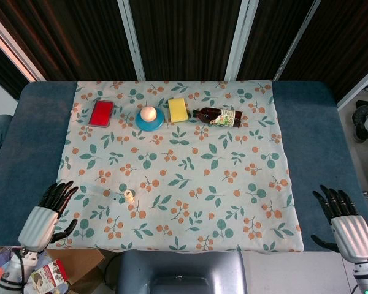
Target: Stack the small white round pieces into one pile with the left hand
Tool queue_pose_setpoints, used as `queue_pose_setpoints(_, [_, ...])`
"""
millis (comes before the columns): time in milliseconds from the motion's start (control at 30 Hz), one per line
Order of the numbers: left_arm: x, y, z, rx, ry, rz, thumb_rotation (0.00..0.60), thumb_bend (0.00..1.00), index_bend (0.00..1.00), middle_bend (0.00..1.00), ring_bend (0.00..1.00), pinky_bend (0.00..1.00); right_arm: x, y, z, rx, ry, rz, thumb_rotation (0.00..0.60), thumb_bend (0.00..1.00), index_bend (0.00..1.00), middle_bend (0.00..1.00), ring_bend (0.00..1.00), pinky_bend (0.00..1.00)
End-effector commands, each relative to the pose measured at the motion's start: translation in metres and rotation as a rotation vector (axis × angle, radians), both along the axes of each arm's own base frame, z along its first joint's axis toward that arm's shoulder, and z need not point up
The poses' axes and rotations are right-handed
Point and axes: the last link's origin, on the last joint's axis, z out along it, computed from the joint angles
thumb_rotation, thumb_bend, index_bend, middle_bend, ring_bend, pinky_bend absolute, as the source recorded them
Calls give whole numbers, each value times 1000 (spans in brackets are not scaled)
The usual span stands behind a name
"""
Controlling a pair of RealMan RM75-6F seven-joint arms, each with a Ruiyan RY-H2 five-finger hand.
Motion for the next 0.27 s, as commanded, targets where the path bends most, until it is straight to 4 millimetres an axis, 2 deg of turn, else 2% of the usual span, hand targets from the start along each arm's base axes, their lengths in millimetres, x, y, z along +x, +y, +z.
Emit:
queue_pose_setpoints(33, [-7, -19, 0, -56, -6, 12, 600, 389, 0, 0, 0, 0, 0, 2, 1, -2, -1, 5, 600, 69, 0, 0, 0, 0])
queue_pose_setpoints(267, [-8, -14, -2, -43, 23, 32, 600, 388, 0, 0, 0, 0, -1, 3, 4, -7, -12, 5, 600, 69, 0, 0, 0, 0])
